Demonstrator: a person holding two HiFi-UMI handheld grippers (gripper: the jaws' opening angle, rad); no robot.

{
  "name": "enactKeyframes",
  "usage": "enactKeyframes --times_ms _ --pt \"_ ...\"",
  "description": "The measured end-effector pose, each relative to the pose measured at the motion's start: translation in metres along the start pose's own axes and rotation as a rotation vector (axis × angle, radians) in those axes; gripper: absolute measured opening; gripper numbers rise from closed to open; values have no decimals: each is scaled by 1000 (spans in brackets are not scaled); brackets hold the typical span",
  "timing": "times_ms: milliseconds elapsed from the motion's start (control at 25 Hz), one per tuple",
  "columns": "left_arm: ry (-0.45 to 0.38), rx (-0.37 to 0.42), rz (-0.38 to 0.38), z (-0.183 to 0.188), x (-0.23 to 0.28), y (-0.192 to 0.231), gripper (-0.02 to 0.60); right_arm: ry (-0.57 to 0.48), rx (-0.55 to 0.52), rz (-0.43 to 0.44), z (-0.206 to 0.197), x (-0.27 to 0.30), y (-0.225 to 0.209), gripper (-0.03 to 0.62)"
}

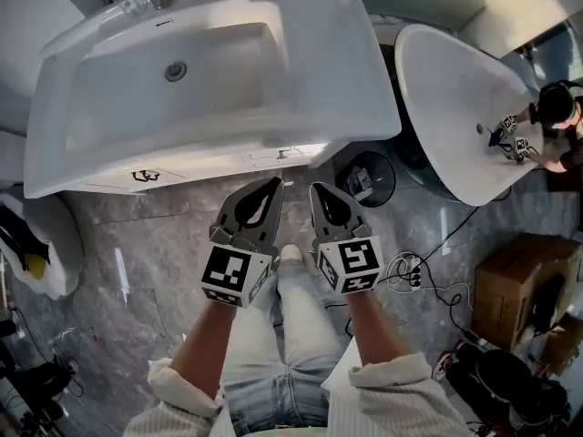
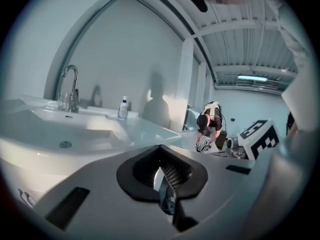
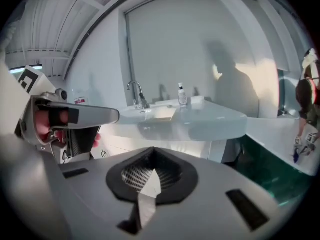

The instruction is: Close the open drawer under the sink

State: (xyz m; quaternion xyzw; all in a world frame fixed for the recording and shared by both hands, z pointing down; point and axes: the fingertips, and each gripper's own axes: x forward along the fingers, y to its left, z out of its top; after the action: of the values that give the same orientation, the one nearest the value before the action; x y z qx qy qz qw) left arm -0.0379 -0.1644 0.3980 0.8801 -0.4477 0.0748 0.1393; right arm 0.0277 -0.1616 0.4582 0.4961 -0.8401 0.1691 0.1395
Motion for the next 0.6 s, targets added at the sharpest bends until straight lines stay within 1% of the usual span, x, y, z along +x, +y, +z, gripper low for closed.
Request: enactKeyframes --times_ms 160,280,440,600 --pt "-19 38 -42 37 -11 -27 15 -26 -11 26 33 -20 -2 9" --pt "-43 56 -45 61 -25 -42 15 -69 -33 63 64 -37 1 9" --pt "-127 25 -16 108 -48 -52 15 -137 -78 121 115 -64 15 9" --pt "-214 39 0 153 -71 -55 15 -203 -90 183 164 -87 34 9"
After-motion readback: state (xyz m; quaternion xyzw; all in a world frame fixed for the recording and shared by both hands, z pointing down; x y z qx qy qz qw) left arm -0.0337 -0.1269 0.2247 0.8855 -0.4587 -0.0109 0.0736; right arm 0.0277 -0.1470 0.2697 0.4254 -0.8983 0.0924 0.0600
